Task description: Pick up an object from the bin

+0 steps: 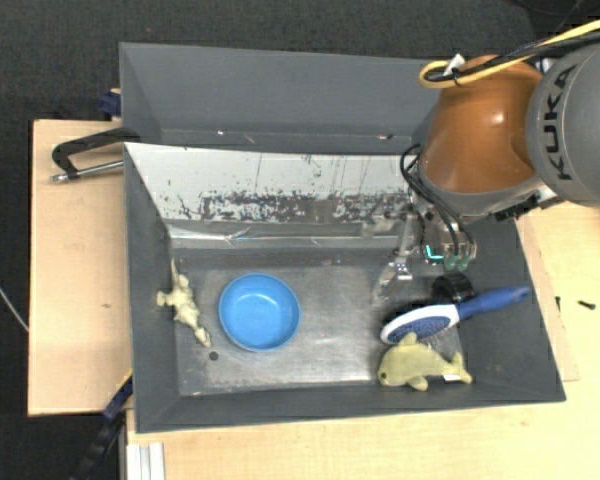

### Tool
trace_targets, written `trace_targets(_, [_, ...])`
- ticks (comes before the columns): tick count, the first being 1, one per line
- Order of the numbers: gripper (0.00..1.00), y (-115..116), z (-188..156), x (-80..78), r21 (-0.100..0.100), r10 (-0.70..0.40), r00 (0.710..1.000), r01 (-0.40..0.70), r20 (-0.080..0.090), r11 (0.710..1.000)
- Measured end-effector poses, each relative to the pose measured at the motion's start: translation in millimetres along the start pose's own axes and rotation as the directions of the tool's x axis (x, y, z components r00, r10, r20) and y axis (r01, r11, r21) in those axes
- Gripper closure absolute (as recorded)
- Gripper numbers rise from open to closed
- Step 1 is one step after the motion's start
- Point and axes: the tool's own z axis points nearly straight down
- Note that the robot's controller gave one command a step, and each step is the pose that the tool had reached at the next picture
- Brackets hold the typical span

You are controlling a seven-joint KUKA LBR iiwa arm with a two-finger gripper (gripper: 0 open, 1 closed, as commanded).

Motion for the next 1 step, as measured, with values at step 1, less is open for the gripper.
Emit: trace_targets(1, [0.0, 124.2, 101.2, -24.5, 0.002, -0.22, 0.975, 0.22, 0.01, 0.975])
